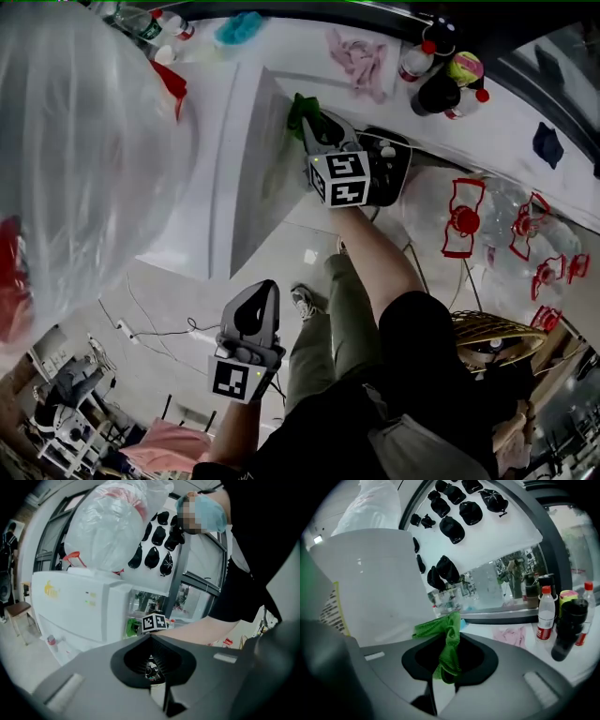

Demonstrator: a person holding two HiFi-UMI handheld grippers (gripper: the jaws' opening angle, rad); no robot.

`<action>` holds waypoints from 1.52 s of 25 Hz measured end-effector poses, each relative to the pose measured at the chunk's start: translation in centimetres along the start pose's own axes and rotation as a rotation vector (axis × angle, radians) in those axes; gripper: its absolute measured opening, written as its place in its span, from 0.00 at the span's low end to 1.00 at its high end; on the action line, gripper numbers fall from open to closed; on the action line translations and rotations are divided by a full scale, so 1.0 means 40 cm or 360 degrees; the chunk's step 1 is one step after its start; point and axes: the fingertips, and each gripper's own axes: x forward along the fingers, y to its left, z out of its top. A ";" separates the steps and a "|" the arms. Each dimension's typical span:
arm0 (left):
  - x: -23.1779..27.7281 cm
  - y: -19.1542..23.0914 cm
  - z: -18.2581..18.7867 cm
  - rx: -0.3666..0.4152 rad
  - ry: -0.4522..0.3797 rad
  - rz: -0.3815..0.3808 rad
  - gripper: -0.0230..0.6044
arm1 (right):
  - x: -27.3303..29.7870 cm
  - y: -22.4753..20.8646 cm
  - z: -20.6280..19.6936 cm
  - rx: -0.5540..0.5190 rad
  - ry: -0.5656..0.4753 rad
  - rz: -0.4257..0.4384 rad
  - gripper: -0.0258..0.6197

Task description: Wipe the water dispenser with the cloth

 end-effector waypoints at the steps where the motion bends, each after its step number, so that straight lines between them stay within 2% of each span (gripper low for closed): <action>1: 0.005 0.003 0.000 -0.0002 0.0004 0.0005 0.04 | 0.015 -0.016 0.008 0.0011 -0.0003 -0.0020 0.17; 7: 0.021 -0.007 0.002 0.0011 0.0028 -0.0027 0.04 | 0.059 -0.086 0.050 -0.0017 -0.0007 -0.0107 0.17; 13: -0.002 -0.030 -0.002 0.0046 0.0015 -0.0091 0.04 | -0.046 -0.078 0.057 -0.0068 -0.0062 -0.0100 0.17; 18: -0.041 -0.050 -0.013 0.0074 0.0008 -0.0156 0.04 | -0.200 0.002 -0.031 -0.0049 -0.0053 -0.0036 0.17; 27: -0.155 -0.061 -0.080 0.0138 0.0043 -0.0214 0.04 | -0.424 0.237 -0.240 0.0059 -0.0011 0.0096 0.17; 33: -0.191 -0.066 -0.125 0.0125 0.0073 -0.0215 0.04 | -0.465 0.339 -0.325 0.0118 0.0037 0.0180 0.17; 38: -0.164 -0.065 -0.132 0.0104 0.0084 -0.0203 0.04 | -0.410 0.326 -0.344 0.0160 0.0089 0.0180 0.17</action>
